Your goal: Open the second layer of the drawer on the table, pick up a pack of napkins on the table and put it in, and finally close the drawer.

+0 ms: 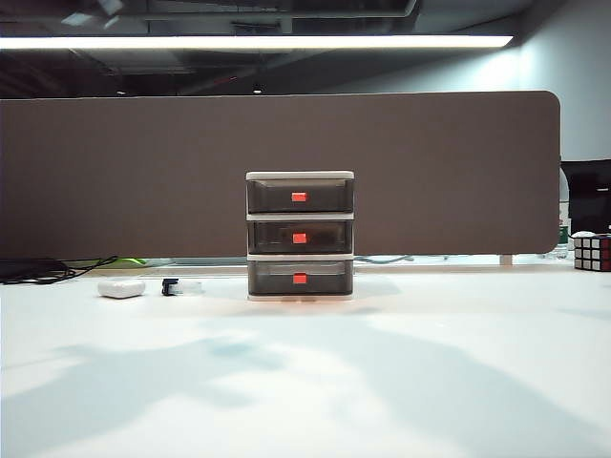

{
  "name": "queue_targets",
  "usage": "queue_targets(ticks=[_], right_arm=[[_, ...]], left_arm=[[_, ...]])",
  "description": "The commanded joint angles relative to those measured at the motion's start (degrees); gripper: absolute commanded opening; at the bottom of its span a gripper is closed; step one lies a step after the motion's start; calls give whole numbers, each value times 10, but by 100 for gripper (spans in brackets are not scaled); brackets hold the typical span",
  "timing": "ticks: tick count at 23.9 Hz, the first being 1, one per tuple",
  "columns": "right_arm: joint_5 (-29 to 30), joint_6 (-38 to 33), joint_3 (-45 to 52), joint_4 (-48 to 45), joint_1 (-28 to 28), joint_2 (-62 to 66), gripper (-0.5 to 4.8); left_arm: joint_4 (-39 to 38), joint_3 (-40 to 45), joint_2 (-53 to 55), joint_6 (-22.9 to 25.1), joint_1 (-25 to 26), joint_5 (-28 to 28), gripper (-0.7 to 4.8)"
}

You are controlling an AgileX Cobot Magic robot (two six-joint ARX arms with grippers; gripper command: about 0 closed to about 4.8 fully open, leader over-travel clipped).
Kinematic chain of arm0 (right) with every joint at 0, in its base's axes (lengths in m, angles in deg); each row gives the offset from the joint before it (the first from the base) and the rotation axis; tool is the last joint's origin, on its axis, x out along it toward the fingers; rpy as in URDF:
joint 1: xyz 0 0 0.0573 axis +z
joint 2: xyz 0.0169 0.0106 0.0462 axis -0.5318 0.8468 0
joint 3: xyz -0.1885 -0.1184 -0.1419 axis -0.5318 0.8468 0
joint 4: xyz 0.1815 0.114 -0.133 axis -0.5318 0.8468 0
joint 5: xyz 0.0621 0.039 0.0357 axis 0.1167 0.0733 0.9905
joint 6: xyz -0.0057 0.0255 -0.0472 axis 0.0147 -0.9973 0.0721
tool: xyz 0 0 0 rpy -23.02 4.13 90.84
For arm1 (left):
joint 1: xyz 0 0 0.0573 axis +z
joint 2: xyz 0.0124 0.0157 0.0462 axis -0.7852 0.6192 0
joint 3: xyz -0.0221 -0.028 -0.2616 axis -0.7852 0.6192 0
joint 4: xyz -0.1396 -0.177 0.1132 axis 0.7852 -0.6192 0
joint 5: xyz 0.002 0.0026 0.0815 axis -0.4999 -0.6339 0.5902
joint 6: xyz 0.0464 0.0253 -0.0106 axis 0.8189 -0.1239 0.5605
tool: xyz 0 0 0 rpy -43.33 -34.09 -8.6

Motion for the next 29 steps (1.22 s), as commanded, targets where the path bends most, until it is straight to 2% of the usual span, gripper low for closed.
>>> queue_targets(ticks=[1, 4, 7, 9, 15, 17, 18, 19, 21, 23, 24, 26, 29], right_arm=[[2, -50, 143, -37, 3, -146, -5], [-2, -67, 218, -36, 3, -226, -5], [-41, -75, 306, -37, 3, -332, -5], [-58, -75, 365, -49, 3, -409, -5], [-76, -76, 476, -57, 7, -528, -5], [-96, -77, 522, -59, 5, -569, -5], [-99, -77, 547, -61, 5, -592, -5], [-99, -78, 560, -61, 6, -605, -5], [-105, -87, 581, -61, 6, -627, -5], [-145, -96, 610, -61, 6, -658, -5], [-175, -96, 624, -61, 6, -673, -5], [-214, -96, 639, -61, 5, -688, -5], [-257, -96, 648, -66, 5, -687, -5]], left_arm=[[-5, 117, -155, -109, -9, 22, -6], [3, 179, -251, -136, -25, 70, -5], [-5, 231, -351, -164, -33, 71, -5], [-33, 252, -413, -165, -33, 84, -5], [-49, 255, -416, -158, -37, 88, -6], [-48, 261, -416, -133, -37, 110, -6], [-49, 266, -416, -134, -37, 141, -6], [-57, 268, -416, -138, -37, 163, -5], [-80, 268, -416, -162, -37, 166, -5], [-96, 270, -416, -194, -37, 165, -5], [-82, 280, -416, -152, -37, 167, -5], [-60, 293, -416, -103, -37, 169, -5], [-10, 312, -417, -59, -37, 169, -5]])
